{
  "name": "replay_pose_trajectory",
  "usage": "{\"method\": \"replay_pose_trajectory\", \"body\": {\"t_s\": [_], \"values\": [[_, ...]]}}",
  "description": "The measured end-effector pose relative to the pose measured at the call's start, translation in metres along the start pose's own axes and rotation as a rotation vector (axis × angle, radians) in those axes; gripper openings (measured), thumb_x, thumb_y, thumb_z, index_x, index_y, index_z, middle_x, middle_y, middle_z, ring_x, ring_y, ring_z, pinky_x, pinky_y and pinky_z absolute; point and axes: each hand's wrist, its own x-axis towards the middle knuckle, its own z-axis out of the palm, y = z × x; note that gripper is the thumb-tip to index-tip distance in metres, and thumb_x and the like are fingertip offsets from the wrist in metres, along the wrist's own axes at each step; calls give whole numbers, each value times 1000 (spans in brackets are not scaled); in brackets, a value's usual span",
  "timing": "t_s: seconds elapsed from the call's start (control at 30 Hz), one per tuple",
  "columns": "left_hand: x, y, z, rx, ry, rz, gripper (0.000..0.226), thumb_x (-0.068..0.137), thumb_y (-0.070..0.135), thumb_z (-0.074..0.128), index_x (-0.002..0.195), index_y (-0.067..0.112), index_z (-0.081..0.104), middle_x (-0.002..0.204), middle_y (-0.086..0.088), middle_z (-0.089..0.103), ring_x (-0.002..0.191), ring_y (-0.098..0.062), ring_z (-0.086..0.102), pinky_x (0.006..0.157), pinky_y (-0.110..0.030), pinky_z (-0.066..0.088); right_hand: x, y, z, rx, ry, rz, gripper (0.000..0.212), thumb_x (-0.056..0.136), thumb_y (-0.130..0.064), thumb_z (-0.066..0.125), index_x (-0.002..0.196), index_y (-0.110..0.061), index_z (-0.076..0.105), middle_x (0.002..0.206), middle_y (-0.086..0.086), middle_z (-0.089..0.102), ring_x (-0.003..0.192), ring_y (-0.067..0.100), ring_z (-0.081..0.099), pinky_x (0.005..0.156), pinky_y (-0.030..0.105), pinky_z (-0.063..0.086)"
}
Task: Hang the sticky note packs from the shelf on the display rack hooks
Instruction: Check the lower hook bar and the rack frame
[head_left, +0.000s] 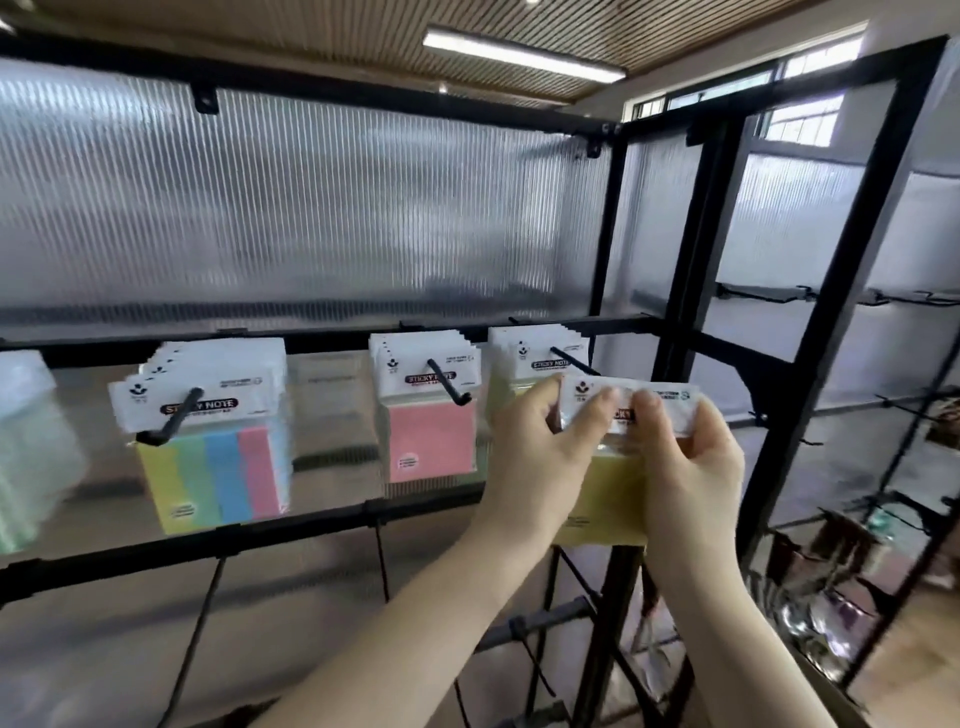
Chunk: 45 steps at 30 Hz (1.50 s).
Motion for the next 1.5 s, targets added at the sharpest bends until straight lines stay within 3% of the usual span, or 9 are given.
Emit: {"method": "replay_pose_trajectory", "body": {"t_s": [0.2, 0.33, 0.43, 0.6, 0.8, 1.0, 1.23, 1.37, 1.5], "values": [[14, -13, 19, 26, 76, -14, 30, 93, 29, 60, 92, -1, 63, 89, -23, 65, 85, -36, 61, 76, -46, 49, 22, 16, -7, 4, -23, 47, 26, 93, -26, 60, 74, -9, 56, 58, -9, 59, 53, 3, 50, 50, 13, 41], [21, -19, 20, 53, 70, -49, 30, 93, 35, 57, 107, 10, 66, 101, -3, 70, 97, -13, 64, 89, -32, 51, 30, 23, -7, -14, -67, 44, 26, 94, -26, 60, 71, -13, 57, 59, -9, 60, 53, 2, 51, 50, 13, 40], [25, -21, 22, 69, 63, 5, 26, 94, 31, 57, 98, 7, 66, 90, 15, 67, 86, 6, 58, 80, -13, 46, 38, 27, -9, -28, -81, 18, 29, 94, -25, 59, 67, -17, 53, 55, -13, 56, 51, 0, 47, 49, 12, 38], [26, -23, 24, 101, 52, 65, 21, 95, 25, 57, 93, 6, 64, 90, -8, 67, 84, -11, 61, 75, -13, 44, 44, 34, -11, -13, -117, 17, 33, 94, -25, 59, 67, -10, 49, 54, -12, 51, 50, 1, 43, 48, 13, 36], [27, -23, 24, 141, 31, 125, 14, 96, 23, 54, 91, 13, 63, 86, 2, 66, 82, -5, 60, 74, -12, 44, 46, 37, -12, 42, -201, -1, 34, 95, -24, 58, 62, -32, 55, 55, -16, 55, 51, -4, 47, 50, 10, 37], [26, -30, 20, 173, 34, 44, 12, 95, 25, 54, 90, 34, 57, 87, 27, 66, 87, 14, 58, 73, 0, 38, 48, 42, -13, 43, -298, 17, 18, 94, -23, 57, 76, -23, 58, 64, -15, 63, 58, -3, 55, 54, 10, 41], [36, -47, 18, 277, 234, -24, 21, 88, 33, 63, 101, 22, 51, 92, 7, 58, 82, 0, 54, 72, -12, 42, 59, 54, -2, 9, -283, 17, 8, 93, -18, 60, 89, -14, 56, 73, -15, 63, 64, -9, 56, 59, 6, 41], [43, -57, 15, 393, 421, 22, 30, 84, 11, 70, 101, 15, 46, 102, -3, 51, 92, -15, 50, 80, -12, 38, 69, 69, 7, -94, -224, 22, 29, 88, -16, 68, 112, -13, 50, 99, -17, 54, 86, -18, 54, 71, 1, 40], [43, -68, 17, 517, 536, 83, 26, 80, -6, 64, 92, 8, 45, 93, -4, 44, 79, -7, 38, 74, -2, 32, 73, 86, 14, -198, -221, 88, 34, 89, -19, 66, 116, -18, 47, 103, -17, 51, 98, -1, 52, 79, 8, 42]]}}
